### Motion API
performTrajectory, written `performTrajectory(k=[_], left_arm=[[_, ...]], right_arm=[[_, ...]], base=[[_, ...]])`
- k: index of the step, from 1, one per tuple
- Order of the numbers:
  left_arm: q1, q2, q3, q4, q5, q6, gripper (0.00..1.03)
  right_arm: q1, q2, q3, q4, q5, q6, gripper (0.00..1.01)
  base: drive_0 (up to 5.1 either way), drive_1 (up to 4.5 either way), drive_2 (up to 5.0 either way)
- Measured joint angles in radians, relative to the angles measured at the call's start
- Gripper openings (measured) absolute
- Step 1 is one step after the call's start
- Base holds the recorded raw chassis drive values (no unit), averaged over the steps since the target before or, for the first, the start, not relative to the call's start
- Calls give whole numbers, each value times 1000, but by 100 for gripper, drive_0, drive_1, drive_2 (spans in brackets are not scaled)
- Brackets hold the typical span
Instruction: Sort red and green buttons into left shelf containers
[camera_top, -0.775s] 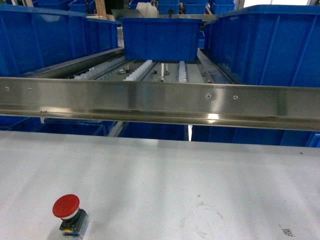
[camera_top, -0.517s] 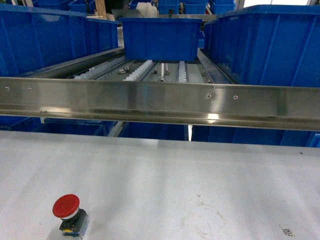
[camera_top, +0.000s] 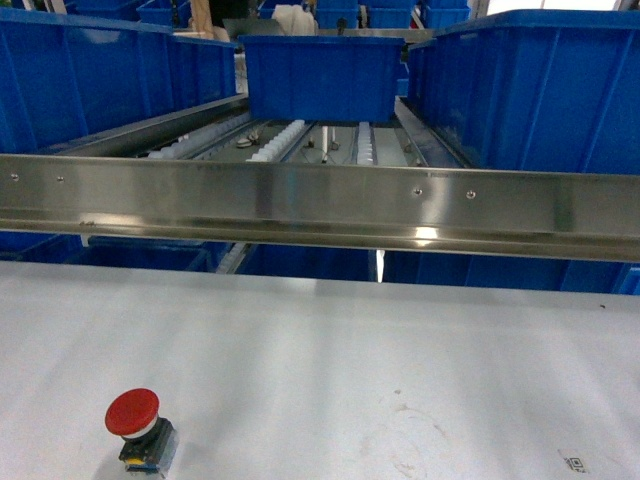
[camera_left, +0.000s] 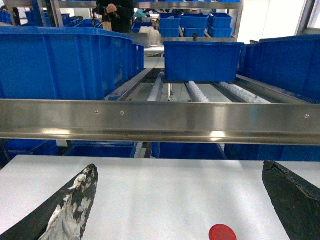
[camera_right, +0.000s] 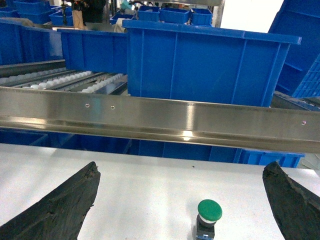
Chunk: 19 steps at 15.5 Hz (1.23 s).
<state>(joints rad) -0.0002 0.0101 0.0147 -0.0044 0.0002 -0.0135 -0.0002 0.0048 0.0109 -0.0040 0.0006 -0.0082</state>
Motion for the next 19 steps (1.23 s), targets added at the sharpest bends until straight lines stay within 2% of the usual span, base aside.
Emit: performTrajectory(k=[2,3,4,7,8,9,10,11,13,15,16,19], left_arm=[[-4,1,0,13,-1,3,98],[-4,10,0,41,-4,3,98],[-24,67,0,111,-23,8,98],[-43,425,30,423,7,22,98],[-73,584,86,521,9,39,98],[-104,731,145,550,11,50,98],[-128,859,181,590,3,68,98],[-145,983,211,627,-16,75,98],[-163,1173,286,687,-49,76,98],[-181,1340,396,716,-65,90,98],[-187,1411,436,705,-60,97,98],[-186,1437,443,691,-54,100,98]], right_arm=[[0,1,0,4,0,-1,98],[-15,51,0,85,-26,-2,98],[-48,156,0,175,-37,-12,98],[-165,624,10,578,-112,-50,98],[-201,823,61,692,-154,-69,98],[-228,1006,136,757,-188,-84,98],[-244,1151,199,774,-198,-92,98],[-242,1261,249,738,-198,-108,98],[-206,1490,394,646,-177,-149,98],[-183,1630,527,582,-170,-164,98],[-180,1672,566,545,-169,-170,98],[-177,1692,560,540,-154,-192,98]], base=[[0,0,0],[0,0,0],[0,0,0],[0,0,0],[0,0,0],[0,0,0],[0,0,0],[0,0,0],[0,0,0],[0,0,0],[0,0,0],[0,0,0]])
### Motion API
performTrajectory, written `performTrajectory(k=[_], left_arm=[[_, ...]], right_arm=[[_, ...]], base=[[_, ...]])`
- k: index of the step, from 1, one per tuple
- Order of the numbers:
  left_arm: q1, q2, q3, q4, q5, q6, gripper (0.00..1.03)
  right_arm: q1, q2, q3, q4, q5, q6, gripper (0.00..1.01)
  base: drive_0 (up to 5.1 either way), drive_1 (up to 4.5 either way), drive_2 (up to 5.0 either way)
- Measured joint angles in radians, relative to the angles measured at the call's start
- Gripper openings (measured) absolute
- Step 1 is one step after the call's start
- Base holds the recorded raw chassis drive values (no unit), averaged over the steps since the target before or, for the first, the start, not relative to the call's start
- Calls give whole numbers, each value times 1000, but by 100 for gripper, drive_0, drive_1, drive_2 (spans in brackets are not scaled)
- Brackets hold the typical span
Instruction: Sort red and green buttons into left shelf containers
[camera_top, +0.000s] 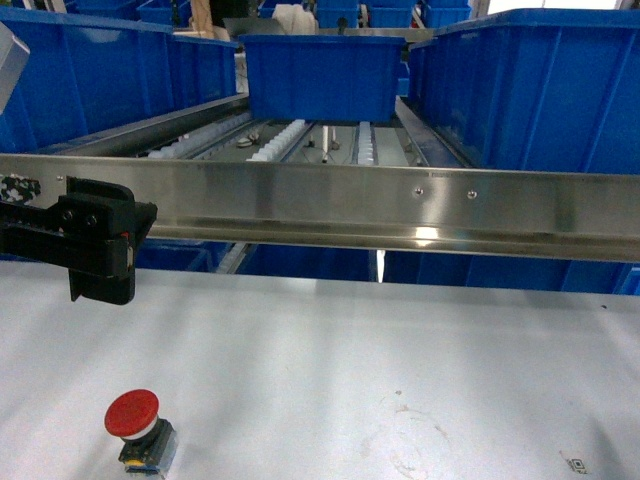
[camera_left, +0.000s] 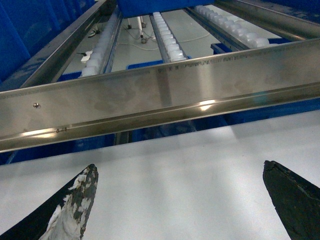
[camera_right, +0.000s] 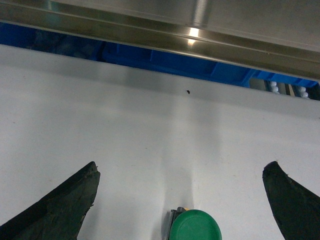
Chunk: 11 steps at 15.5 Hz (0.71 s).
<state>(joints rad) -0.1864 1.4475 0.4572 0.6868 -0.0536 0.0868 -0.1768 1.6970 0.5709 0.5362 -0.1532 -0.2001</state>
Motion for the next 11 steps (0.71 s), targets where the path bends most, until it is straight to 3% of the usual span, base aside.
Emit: performTrajectory(k=[5,6,11], left_arm=[[0,-3,0,0,0,0,98],[0,-3,0,0,0,0,98],[0,-3,0,0,1,0,98]], right_arm=[[-7,27,0,34,14,-4,98],[-26,135,75,2,26,-25,98],[-40,216,188,-50,38,-55,98]], base=[[0,0,0],[0,0,0],[0,0,0]])
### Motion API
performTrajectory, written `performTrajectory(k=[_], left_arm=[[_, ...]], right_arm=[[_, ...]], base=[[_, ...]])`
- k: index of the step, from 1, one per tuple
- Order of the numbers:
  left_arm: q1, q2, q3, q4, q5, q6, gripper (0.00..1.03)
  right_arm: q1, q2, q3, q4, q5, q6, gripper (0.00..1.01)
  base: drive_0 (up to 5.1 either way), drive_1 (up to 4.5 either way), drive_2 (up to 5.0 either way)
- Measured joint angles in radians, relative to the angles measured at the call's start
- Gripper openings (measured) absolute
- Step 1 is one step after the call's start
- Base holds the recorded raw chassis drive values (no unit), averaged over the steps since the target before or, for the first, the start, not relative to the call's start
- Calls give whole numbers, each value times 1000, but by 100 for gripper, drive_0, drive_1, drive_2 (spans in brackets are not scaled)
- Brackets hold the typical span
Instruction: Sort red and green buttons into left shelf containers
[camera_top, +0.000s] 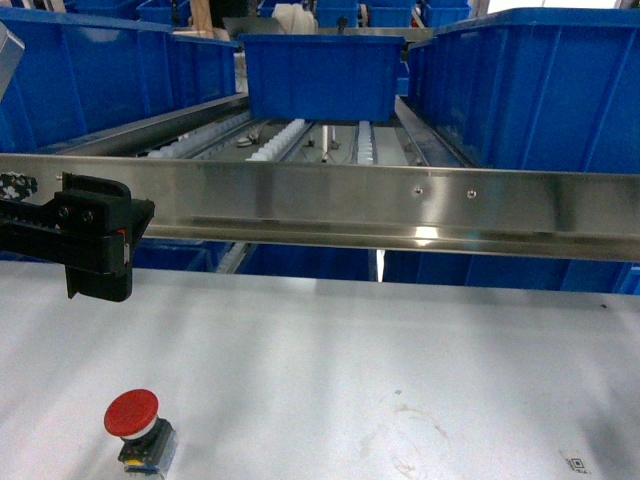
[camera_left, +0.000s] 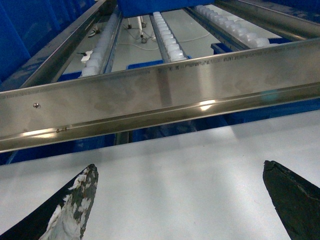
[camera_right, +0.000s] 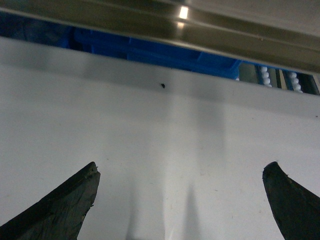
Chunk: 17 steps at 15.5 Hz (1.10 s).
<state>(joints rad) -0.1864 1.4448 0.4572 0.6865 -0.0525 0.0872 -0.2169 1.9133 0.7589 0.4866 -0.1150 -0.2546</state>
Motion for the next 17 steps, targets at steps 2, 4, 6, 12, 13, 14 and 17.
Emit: performTrajectory(k=[2,4,6,12,13,14,17], left_arm=[[0,0,0,0,0,0,98],[0,0,0,0,0,0,98],[0,0,0,0,0,0,98],[0,0,0,0,0,0,98],[0,0,0,0,0,0,98],[0,0,0,0,0,0,98],[0,0,0,0,0,0,98]], right_arm=[[-4,58,49,-79,3,-10,98],[-14,61,62,-117,2,-9,98],[-20,61,71,-133,5,-9,98],[-19,68,56,-159,-2,-13,98],[-18,68,48,-164,-2,-13,98],[-18,69,37,-159,1,-13,98],[-4,133,-2,-106,11,-28,98]], base=[[0,0,0],[0,0,0],[0,0,0],[0,0,0],[0,0,0],[0,0,0],[0,0,0]])
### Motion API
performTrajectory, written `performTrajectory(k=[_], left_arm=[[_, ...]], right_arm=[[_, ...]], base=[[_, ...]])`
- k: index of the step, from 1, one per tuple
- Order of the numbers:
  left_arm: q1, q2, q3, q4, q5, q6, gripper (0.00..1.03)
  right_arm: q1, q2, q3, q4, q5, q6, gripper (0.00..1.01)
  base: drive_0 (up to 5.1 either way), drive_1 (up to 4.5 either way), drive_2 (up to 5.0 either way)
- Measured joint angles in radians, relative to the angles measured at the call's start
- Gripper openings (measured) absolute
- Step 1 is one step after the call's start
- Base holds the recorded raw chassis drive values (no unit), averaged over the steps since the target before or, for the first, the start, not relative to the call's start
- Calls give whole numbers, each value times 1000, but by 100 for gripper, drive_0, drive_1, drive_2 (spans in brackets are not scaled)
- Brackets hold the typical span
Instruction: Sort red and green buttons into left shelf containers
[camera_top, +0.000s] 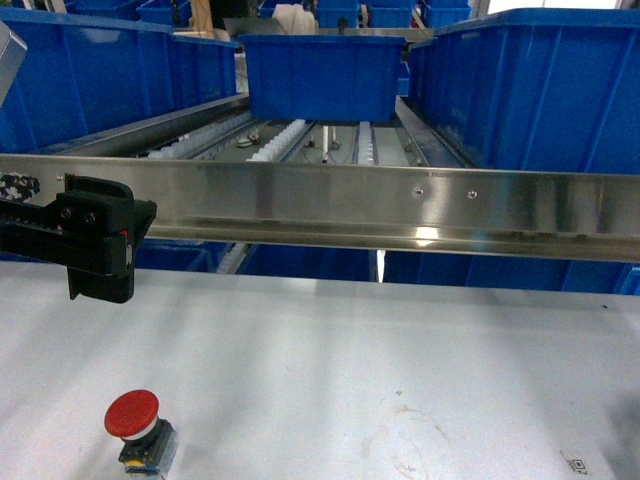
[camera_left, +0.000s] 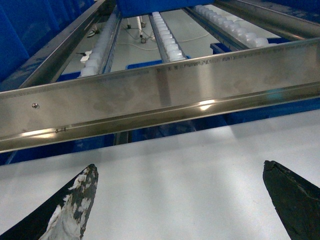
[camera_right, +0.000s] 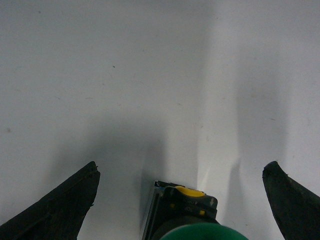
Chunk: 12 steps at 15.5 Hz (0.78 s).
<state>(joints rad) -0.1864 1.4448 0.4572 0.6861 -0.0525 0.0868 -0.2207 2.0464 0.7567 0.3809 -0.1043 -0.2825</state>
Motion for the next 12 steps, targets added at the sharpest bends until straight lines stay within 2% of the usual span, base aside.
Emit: performTrajectory(k=[2,6,10,11,12], left_arm=[[0,0,0,0,0,0,98],[0,0,0,0,0,0,98],[0,0,0,0,0,0,98],[0,0,0,0,0,0,98],[0,0,0,0,0,0,98]], right_arm=[[-2,43,0,26,7,-8,98],[-2,47,-3,42,14,-13,80],[-3,47,-19,66,19,-28,36],[-3,47,-21,80,18,-29,28],[-3,47,-25,85,18,-30,27]], base=[[0,0,0],[0,0,0],[0,0,0],[0,0,0],[0,0,0]])
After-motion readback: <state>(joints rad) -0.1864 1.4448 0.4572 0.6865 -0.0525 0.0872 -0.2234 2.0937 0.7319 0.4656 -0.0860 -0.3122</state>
